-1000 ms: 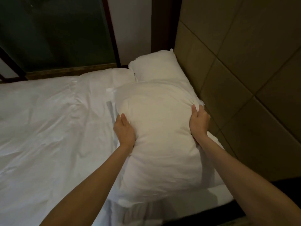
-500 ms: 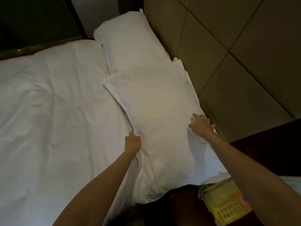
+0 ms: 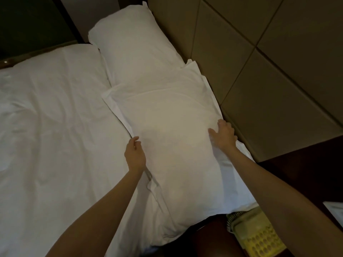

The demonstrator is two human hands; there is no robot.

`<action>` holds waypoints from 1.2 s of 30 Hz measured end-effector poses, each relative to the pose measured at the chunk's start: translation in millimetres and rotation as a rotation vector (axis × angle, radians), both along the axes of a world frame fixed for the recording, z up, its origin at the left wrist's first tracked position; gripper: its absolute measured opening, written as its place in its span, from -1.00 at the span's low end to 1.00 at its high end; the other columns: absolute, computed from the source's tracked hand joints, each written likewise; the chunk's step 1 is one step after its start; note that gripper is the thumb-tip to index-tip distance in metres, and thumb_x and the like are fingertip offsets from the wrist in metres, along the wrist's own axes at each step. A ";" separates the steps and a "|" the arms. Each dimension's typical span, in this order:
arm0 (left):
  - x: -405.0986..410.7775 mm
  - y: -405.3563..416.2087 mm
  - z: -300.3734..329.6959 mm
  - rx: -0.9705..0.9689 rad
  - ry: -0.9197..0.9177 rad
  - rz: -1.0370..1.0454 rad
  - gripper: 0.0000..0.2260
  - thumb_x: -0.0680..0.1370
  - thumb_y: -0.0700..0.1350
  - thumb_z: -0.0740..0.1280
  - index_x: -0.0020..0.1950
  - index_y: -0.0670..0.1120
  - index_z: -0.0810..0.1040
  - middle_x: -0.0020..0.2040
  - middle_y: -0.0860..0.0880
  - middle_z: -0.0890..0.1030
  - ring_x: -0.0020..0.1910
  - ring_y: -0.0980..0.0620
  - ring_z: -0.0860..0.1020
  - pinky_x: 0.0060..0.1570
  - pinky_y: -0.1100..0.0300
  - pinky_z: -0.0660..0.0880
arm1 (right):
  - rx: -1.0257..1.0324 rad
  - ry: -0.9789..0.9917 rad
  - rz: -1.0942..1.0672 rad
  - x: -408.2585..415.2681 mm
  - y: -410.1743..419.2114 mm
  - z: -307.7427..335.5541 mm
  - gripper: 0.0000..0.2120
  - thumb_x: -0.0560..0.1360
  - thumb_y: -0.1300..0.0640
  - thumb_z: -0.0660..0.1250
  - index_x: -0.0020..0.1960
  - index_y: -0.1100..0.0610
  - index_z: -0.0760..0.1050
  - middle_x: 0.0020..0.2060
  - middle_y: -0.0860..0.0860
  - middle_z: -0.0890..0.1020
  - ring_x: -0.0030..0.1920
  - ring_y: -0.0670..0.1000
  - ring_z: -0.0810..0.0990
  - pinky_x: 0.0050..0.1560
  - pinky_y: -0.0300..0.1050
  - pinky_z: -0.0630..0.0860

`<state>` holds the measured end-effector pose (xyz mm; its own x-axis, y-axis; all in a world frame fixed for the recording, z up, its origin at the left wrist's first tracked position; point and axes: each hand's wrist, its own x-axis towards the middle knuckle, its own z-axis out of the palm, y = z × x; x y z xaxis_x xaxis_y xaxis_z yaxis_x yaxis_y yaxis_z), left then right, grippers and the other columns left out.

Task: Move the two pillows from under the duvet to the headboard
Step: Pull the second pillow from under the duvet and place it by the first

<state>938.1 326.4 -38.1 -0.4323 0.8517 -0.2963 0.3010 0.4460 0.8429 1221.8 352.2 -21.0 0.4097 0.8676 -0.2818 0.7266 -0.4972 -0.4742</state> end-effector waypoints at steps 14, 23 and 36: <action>3.7 65.4 -27.2 -0.298 0.234 -0.139 -0.67 0.65 -0.06 0.06 0.17 -0.25 0.49 0.20 -0.30 0.54 0.18 -0.27 0.50 0.18 -0.04 0.40 | 0.294 0.308 -0.442 4.6 48.5 -1.6 -0.78 0.58 0.23 0.11 -0.04 0.32 0.50 -0.02 0.26 0.57 -0.02 0.18 0.50 -0.02 -0.07 0.39; 28.0 57.3 6.0 -0.180 0.228 -0.001 -0.65 0.65 -0.08 0.03 0.11 -0.27 0.52 0.15 -0.29 0.56 0.13 -0.27 0.52 0.10 -0.02 0.40 | 0.547 0.289 -0.327 -0.4 49.9 86.6 -0.78 0.58 0.20 0.11 -0.12 0.26 0.48 -0.21 0.10 0.51 -0.03 0.18 0.50 -0.01 0.09 0.46; 15.3 52.2 -20.2 -0.370 0.043 -0.059 -0.62 0.63 -0.03 0.05 0.30 -0.25 0.37 0.21 -0.30 0.53 0.16 -0.27 0.51 0.18 -0.05 0.46 | -0.203 -0.041 -0.006 23.9 22.5 -4.0 -0.46 0.57 -0.08 0.13 0.49 0.07 0.11 0.43 0.17 0.24 0.40 0.26 0.23 0.35 0.28 0.14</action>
